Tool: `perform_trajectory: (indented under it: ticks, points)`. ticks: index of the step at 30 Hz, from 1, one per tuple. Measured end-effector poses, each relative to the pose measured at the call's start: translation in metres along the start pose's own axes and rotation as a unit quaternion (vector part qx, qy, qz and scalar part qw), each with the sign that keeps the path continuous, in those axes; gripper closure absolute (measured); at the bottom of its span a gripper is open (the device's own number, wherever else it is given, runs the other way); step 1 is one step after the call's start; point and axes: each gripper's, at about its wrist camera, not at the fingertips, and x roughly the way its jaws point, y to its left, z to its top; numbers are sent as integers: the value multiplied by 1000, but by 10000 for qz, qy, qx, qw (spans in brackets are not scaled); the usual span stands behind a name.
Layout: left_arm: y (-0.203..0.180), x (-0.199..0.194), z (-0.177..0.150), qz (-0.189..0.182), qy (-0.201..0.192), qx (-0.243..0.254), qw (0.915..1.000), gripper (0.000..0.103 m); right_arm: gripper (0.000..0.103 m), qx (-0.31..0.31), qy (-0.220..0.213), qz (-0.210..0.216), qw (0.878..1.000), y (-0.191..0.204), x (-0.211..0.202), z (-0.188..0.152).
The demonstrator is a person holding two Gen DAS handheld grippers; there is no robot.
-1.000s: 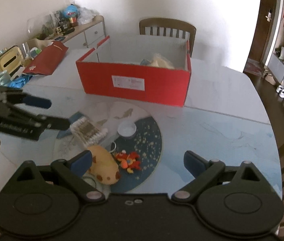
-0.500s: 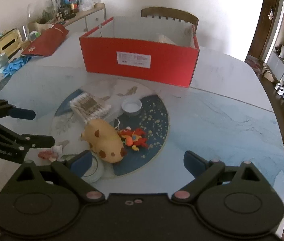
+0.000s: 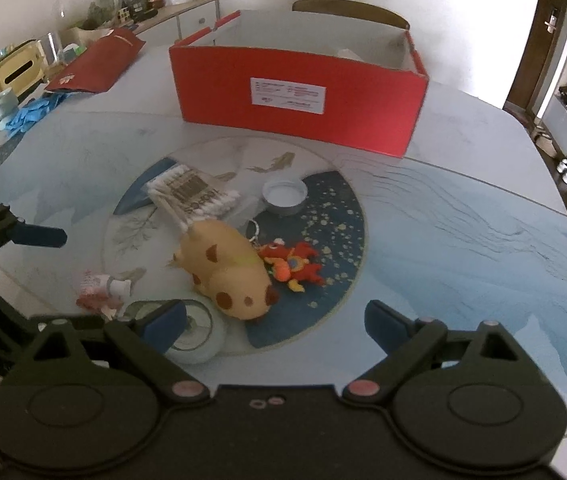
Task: Organize objects
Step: 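Move both tools back from the box to the items on the table, then grasp the pink tube with the left tool while the right grasps the plush pig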
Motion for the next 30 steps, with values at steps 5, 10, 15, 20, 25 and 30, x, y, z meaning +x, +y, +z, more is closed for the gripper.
perform_trajectory:
  ticks: [5, 10, 15, 20, 25, 30]
  points:
    - [8, 7, -4, -28, 126, -78, 9999, 0, 9, -8, 64, 34, 10000, 6, 10, 3]
    - [17, 4, -7, -67, 7, -105, 9999, 0, 18, -31, 126, 86, 9999, 12, 18, 5]
    - [21, 3, -7, -121, -129, -31, 9998, 1, 24, -28, 139, 63, 9999, 15, 24, 9]
    - [23, 6, -4, -276, -113, -30, 9995, 4, 29, 62, 181, 47, 9998, 13, 30, 13]
    - [22, 8, -3, -491, -115, -2, 9987, 28, 36, 75, 224, 56, 9997, 14, 34, 16]
    - [21, 7, 0, -753, -75, -23, 9971, 54, 45, -22, 218, 82, 9997, 19, 35, 17]
